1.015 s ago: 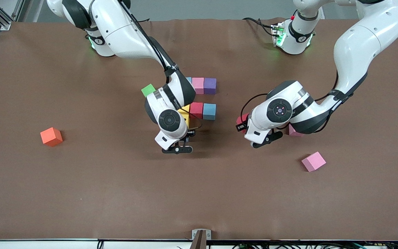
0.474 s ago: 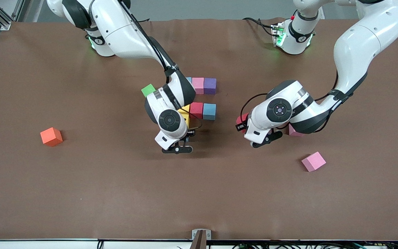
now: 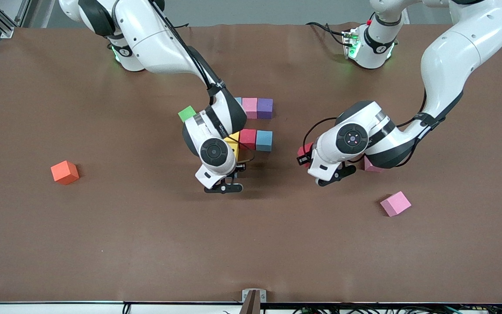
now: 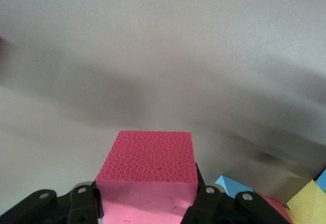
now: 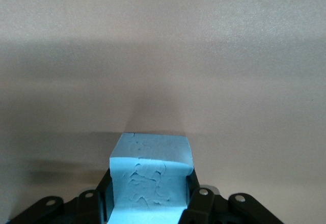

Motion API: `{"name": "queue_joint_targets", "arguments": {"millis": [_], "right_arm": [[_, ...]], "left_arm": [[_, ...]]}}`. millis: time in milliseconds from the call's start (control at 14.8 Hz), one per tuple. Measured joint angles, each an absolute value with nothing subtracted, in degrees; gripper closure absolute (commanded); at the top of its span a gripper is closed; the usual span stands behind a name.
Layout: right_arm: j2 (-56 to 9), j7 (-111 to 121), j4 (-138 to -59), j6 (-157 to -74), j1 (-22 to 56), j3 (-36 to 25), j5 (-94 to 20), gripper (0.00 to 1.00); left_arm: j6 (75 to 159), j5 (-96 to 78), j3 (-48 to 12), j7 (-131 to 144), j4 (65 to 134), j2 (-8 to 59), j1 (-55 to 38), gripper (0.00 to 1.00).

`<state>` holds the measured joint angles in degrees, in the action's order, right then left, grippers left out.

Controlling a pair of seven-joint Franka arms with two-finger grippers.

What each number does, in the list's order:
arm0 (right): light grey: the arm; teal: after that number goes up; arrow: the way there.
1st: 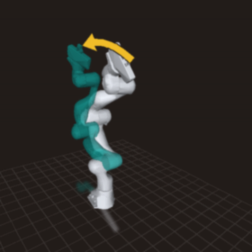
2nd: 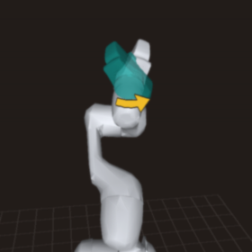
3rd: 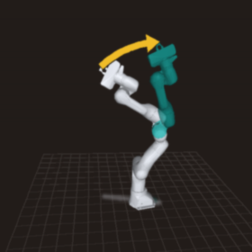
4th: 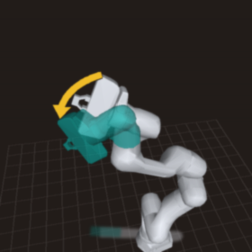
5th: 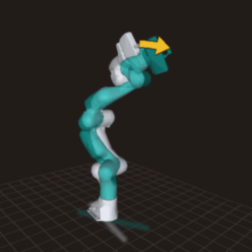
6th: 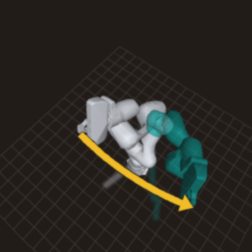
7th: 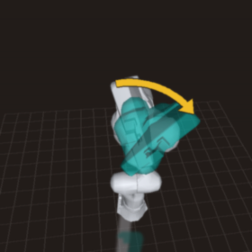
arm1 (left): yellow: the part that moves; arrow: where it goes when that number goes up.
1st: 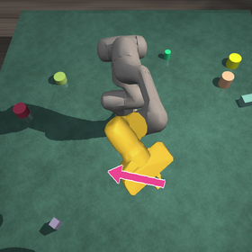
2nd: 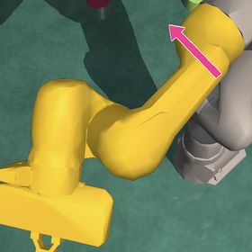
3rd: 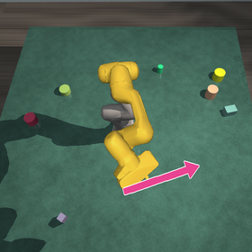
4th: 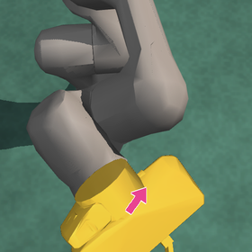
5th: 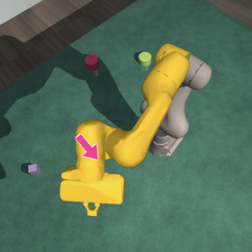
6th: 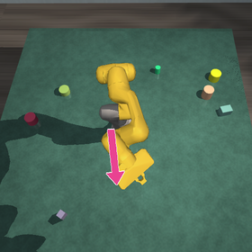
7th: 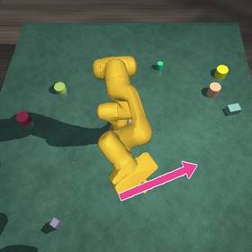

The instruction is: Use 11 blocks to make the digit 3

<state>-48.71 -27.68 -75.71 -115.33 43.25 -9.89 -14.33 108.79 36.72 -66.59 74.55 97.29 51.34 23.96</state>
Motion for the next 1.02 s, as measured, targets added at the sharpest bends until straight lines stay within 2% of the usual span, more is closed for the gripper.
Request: {"name": "queue_joint_targets", "arguments": {"millis": [1015], "right_arm": [[-48.7, -25.8, -75.7, -115.4, 43.3, -9.9, -13.7, 0.62]], "left_arm": [[108.7, 36.7, -66.6, 74.6, 97.3, 51.3, 24.1, 0.78]]}}
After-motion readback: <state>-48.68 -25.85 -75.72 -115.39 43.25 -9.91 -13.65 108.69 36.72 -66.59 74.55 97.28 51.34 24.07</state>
